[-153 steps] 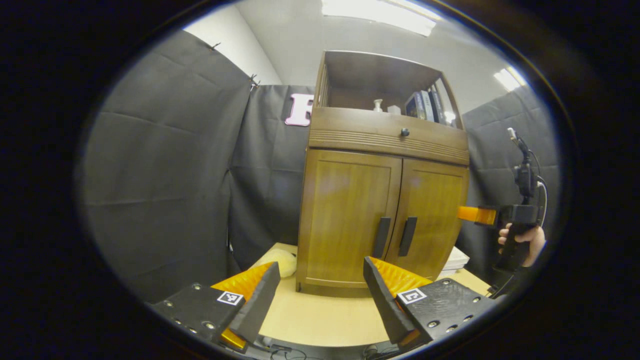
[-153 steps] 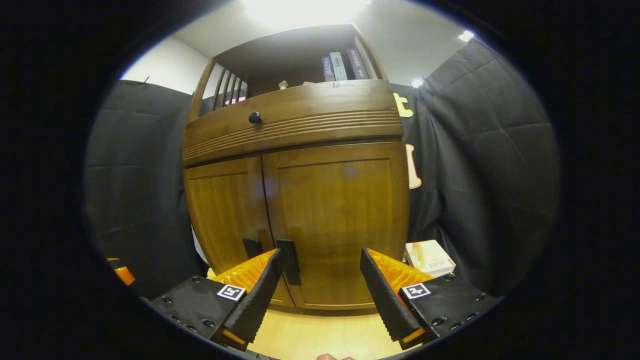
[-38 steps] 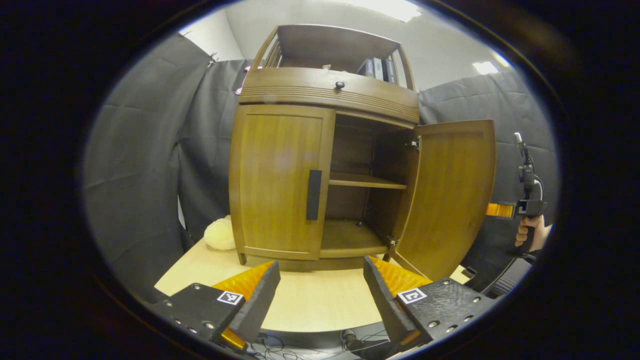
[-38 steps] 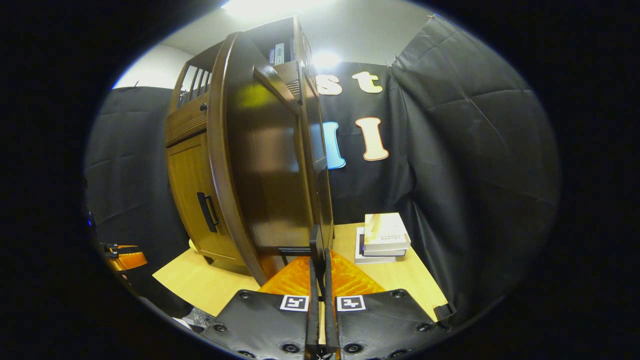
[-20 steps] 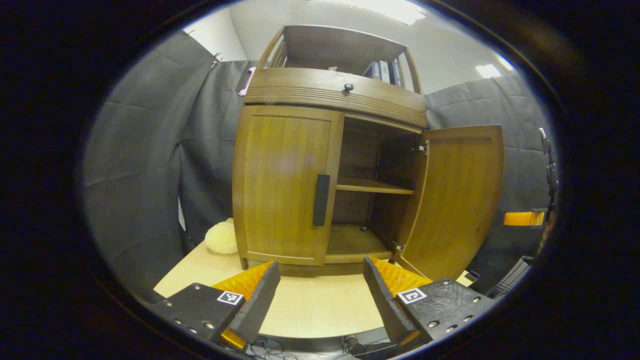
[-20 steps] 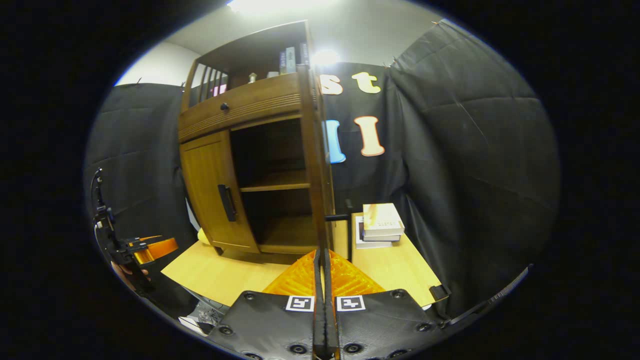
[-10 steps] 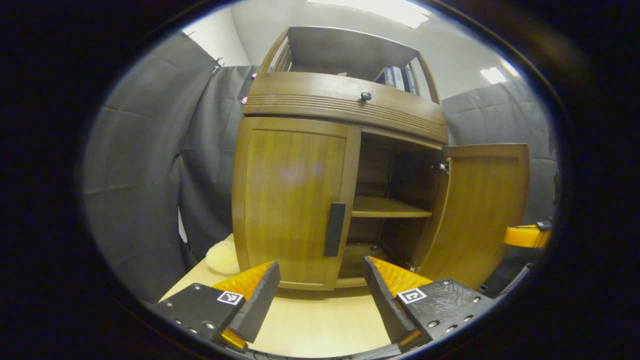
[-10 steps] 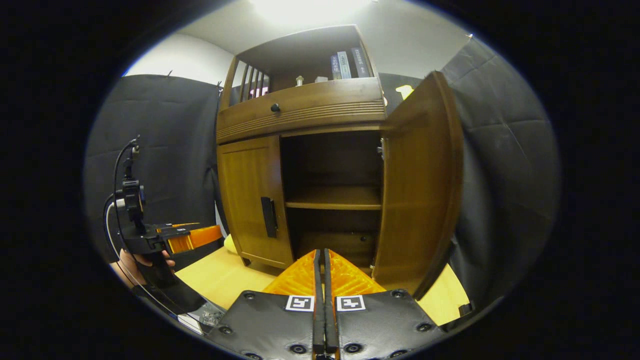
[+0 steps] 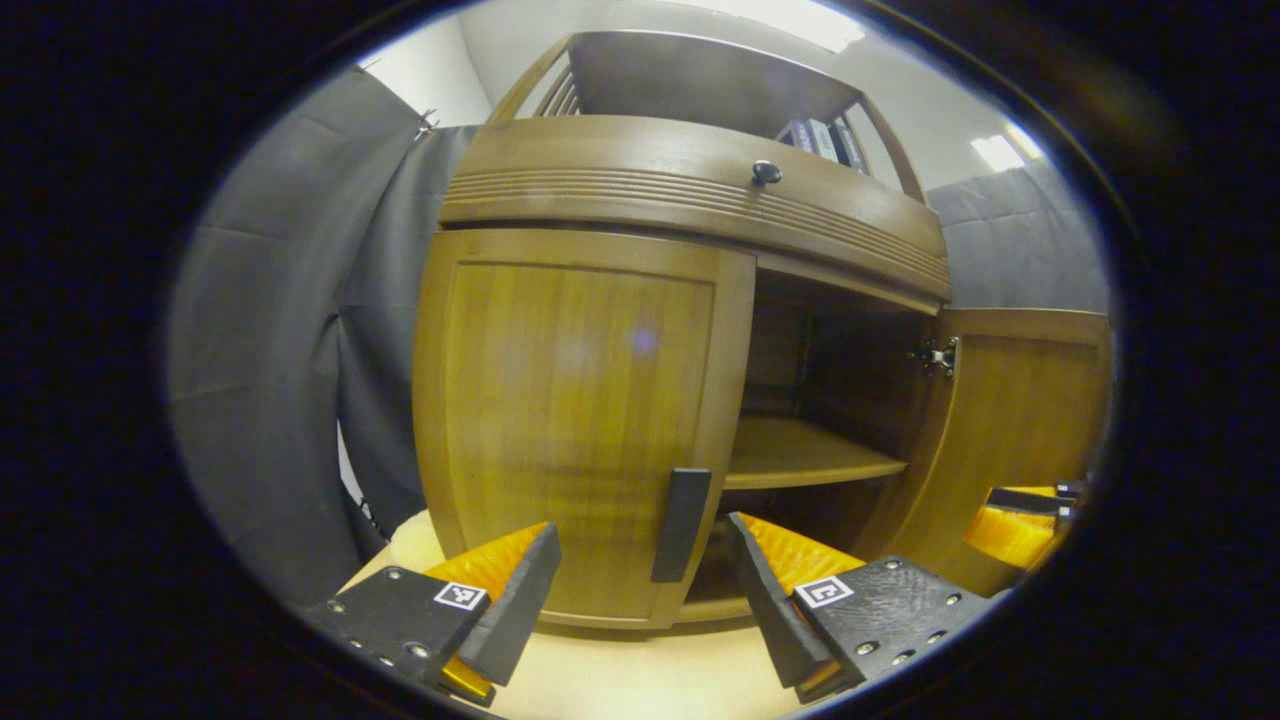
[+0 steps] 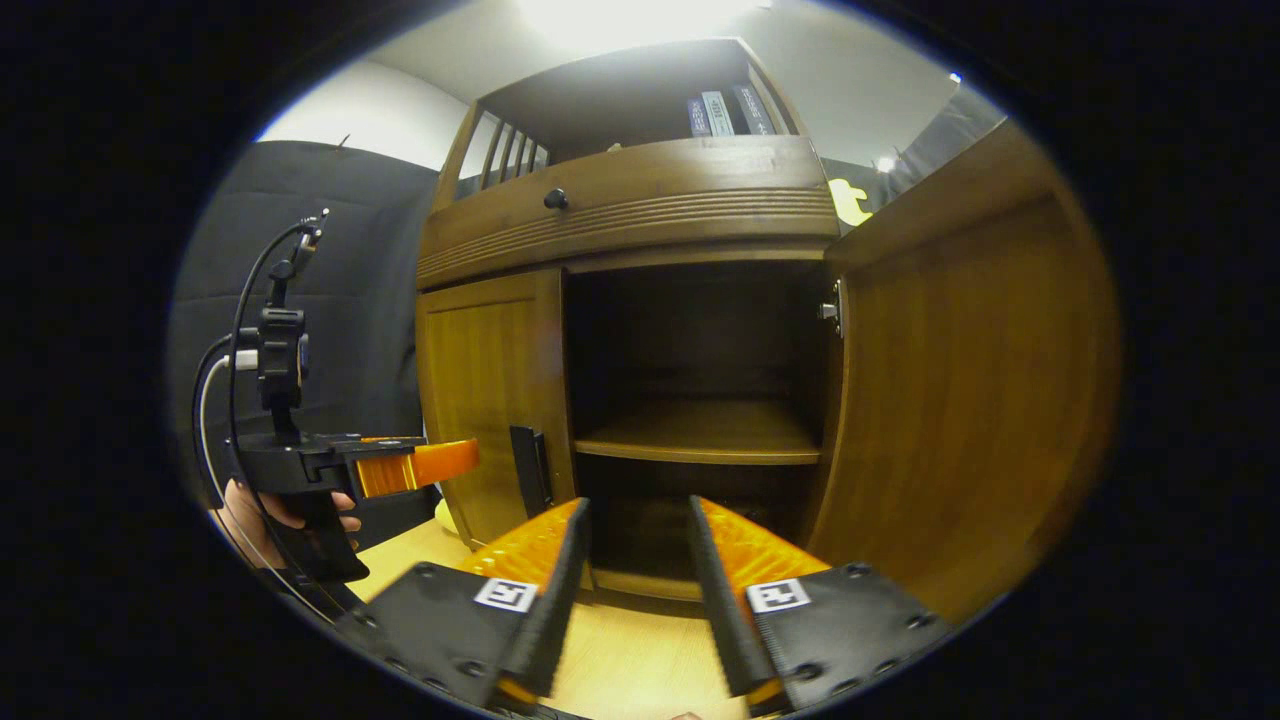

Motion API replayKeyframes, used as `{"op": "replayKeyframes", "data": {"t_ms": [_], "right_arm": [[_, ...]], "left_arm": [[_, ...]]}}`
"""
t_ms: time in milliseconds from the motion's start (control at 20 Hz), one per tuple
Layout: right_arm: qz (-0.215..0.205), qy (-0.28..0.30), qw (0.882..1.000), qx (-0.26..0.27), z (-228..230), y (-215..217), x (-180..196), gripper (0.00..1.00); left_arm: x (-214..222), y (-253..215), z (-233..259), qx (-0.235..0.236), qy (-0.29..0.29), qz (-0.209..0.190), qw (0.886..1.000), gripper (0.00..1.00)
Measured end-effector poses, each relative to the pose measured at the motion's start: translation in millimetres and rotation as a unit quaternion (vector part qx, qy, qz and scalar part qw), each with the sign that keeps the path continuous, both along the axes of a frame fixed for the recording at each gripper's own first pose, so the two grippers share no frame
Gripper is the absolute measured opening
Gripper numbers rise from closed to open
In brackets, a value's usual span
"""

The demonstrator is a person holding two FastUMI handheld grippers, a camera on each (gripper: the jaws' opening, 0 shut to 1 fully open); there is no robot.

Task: Open the right door of the double-door shoe cabinet with the right hand, and open the left door with the left hand.

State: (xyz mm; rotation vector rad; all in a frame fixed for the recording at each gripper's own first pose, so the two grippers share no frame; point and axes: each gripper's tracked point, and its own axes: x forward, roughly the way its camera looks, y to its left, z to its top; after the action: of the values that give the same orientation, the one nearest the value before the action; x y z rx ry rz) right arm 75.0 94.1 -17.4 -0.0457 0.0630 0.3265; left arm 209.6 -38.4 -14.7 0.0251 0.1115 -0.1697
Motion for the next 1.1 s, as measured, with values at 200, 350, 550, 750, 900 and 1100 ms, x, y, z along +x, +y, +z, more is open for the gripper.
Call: {"op": "replayKeyframes", "data": {"t_ms": [200, 350, 550, 750, 900, 1100], "right_arm": [[-0.024, 0.007, 1.000, 0.018, -4, -4, 35, 0.96], [-0.032, 0.019, 0.999, 0.018, -12, -2, 46, 0.93], [-0.031, 0.021, 0.999, 0.010, -17, -1, 59, 0.92], [-0.030, 0.027, 0.999, 0.005, -20, 0, 67, 0.92], [-0.032, 0.024, 0.999, 0.012, -18, -2, 74, 0.98], [-0.039, 0.018, 0.999, 0.018, -15, -7, 80, 0.93]], "left_arm": [[38, -22, 0, 0.014, 0.007, -0.007, 1.000, 0.96], [61, -35, -12, 0.031, 0.013, -0.009, 0.999, 0.94], [79, -41, -27, 0.041, 0.016, -0.007, 0.999, 0.82], [91, -53, -38, 0.044, 0.023, -0.014, 0.999, 0.71], [88, -62, -36, 0.066, 0.005, -0.009, 0.998, 0.48], [90, -58, -40, 0.043, 0.008, 0.004, 0.999, 0.24]]}}
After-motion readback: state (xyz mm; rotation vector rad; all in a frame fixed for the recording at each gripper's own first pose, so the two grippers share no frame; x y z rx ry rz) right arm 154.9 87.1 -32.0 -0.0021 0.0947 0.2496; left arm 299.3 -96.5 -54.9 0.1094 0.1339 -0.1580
